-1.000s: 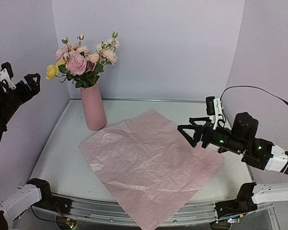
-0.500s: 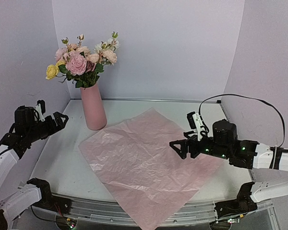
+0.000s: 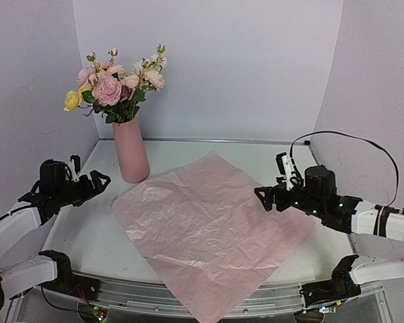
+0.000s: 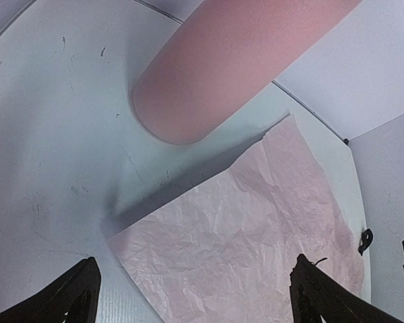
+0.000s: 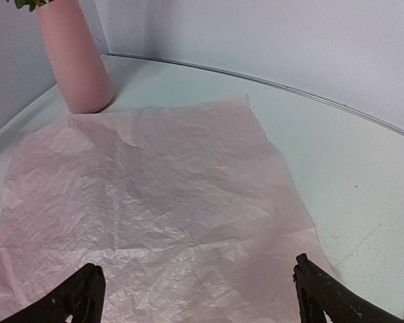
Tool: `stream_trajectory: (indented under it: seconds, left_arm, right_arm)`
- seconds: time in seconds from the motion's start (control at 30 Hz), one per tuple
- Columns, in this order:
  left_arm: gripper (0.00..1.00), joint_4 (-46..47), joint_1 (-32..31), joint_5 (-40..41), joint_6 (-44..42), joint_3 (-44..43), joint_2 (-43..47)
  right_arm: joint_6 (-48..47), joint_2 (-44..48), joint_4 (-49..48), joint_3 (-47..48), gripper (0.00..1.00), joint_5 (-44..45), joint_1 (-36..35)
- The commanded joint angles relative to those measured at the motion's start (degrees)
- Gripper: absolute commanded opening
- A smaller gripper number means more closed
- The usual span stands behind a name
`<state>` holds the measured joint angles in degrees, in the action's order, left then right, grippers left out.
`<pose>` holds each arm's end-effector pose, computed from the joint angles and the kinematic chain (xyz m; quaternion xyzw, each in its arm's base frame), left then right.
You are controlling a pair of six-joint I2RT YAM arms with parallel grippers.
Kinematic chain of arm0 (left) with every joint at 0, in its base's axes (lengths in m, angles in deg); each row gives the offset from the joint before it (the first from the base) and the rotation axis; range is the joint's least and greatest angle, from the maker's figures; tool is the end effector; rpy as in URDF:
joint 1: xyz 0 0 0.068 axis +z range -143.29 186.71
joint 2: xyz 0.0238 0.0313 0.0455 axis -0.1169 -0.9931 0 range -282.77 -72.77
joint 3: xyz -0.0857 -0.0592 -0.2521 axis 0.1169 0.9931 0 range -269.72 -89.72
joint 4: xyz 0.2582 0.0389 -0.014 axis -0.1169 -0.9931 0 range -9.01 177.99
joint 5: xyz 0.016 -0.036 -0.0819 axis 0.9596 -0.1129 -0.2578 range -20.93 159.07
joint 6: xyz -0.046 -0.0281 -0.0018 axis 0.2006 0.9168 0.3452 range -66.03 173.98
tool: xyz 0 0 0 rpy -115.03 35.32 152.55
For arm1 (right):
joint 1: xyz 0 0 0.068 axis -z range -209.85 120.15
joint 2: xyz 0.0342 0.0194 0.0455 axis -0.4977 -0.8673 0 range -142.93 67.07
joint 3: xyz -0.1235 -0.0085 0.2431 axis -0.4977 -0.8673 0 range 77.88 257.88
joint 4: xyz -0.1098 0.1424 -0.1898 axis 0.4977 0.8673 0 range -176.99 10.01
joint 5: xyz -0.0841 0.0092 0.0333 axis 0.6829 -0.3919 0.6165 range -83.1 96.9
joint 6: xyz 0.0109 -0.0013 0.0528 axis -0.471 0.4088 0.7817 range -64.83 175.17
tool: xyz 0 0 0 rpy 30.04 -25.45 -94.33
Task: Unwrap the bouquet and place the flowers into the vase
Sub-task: Reset both arms
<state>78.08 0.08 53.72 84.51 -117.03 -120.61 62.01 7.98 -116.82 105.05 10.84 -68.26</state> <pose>0.1844 -0.0310 0.2246 -0.1133 0.8552 -0.2668 0.4296 0.1845 0.1432 0.2574 -0.1727 0.6989 0.2440 0.6498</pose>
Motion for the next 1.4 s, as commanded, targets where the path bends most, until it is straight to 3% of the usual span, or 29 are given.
stream_trajectory:
  seconds: [0.0,0.1,0.23,0.37,0.5,0.57,0.7,0.8,0.93,1.13,1.37]
  left_arm:
    - [1.0,13.12,-1.79,3.81,2.09,4.13,-2.16]
    - [1.0,19.1,-4.28,5.27,3.04,6.01,-3.86]
    - [0.99,19.23,-7.48,10.01,-3.21,3.78,-6.87]
    - [1.0,20.64,-7.58,15.76,-9.76,3.2,-5.69]
    - [1.0,24.55,-7.53,21.15,-16.76,4.96,-4.29]
    - [1.0,27.14,-7.54,23.35,-18.63,6.14,-4.13]
    - [1.0,33.83,-7.47,27.73,-18.57,8.63,-5.22]
    - [1.0,40.0,-7.48,31.59,-18.42,10.86,-7.12]
    - [1.0,48.12,-7.34,35.82,-23.84,13.2,-10.38]
    - [1.0,57.04,-3.68,33.7,-26.04,14.55,-16.92]
    - [1.0,66.05,-0.48,27.94,-25.75,15.07,-24.89]
  right_arm:
    - [0.66,0.36,-6.08,-3.32,0.98,-2.53,5.43]
    - [3.99,1.28,-9.13,-5.76,0.98,-5.79,12.13]
    - [6.9,3.77,-9.28,-6.92,0.98,-7.51,21.7]
    - [2.84,10.85,-15.45,-12.86,0.98,3.68,27.38]
    - [-3.88,13.11,-22.08,-17.32,0.98,8.03,29.79]
    - [-5.76,10.72,-23.71,-17.34,0.98,8.74,30.14]
    - [-9.14,3.24,-39.84,-20.64,0.98,8.13,30.46]
    - [-12.07,-5.32,-46.14,-19.49,0.98,7.13,30.77]
    - [-10.81,-13.75,-54.56,-19.06,0.97,3.28,32.95]
    - [-8.13,-26.39,-57.31,-14.6,0.93,-7.43,37.99]
    - [-7.84,-28.03,-55.81,-12.31,0.91,-8.42,37.97]
